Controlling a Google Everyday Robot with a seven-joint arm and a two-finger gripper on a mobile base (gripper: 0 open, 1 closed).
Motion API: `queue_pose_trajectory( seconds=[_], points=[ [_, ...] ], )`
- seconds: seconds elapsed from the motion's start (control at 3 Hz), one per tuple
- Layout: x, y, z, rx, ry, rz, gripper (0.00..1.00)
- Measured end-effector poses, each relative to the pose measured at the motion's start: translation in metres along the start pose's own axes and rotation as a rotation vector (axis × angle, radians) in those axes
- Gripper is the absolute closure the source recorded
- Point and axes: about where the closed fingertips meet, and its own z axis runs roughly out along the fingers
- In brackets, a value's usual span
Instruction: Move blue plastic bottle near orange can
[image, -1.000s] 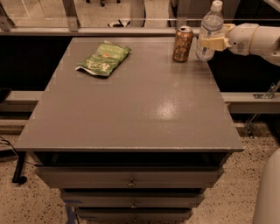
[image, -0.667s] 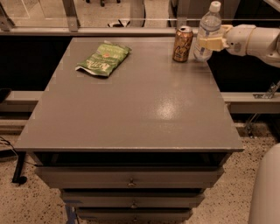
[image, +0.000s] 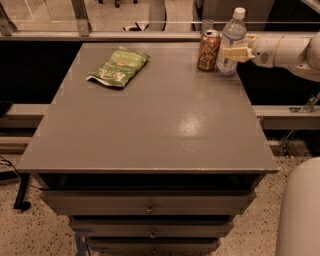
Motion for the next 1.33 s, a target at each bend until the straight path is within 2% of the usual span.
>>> queue_pose_trajectory(
  seconds=[0.33, 1.33],
  points=[
    [0.0054, -0.0007, 0.0033, -0.003, 0.019, 0.014, 0.84],
    [0.0023, -0.0012, 0.0028, -0.003, 0.020, 0.015, 0.13]
  ],
)
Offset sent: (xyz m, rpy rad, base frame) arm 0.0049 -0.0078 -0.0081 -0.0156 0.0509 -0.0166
